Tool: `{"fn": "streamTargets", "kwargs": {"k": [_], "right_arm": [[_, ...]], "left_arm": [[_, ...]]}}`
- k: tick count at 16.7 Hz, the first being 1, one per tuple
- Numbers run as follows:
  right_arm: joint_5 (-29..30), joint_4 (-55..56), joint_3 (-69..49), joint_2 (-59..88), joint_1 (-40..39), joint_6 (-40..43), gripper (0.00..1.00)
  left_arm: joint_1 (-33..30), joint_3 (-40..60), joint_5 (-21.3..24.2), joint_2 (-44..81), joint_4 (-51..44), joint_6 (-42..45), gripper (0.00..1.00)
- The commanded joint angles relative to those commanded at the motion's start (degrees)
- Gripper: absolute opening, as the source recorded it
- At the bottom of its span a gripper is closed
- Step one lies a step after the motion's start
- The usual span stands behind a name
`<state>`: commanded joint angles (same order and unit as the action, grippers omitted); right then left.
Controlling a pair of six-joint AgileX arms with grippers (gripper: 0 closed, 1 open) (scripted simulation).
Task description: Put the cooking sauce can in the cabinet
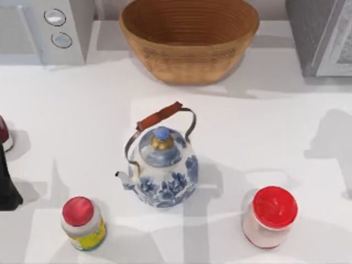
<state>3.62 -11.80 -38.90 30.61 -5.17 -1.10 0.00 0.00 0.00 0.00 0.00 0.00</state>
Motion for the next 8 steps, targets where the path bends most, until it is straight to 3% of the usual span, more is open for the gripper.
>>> {"fn": "streamTargets", "kwargs": {"k": [8], "right_arm": [[4.8, -12.9, -47.7, 32.2, -4.3, -0.7, 0.0]], "left_arm": [[0.0, 0.0, 0.0, 0.0, 0.0, 0.0, 1.0]]}}
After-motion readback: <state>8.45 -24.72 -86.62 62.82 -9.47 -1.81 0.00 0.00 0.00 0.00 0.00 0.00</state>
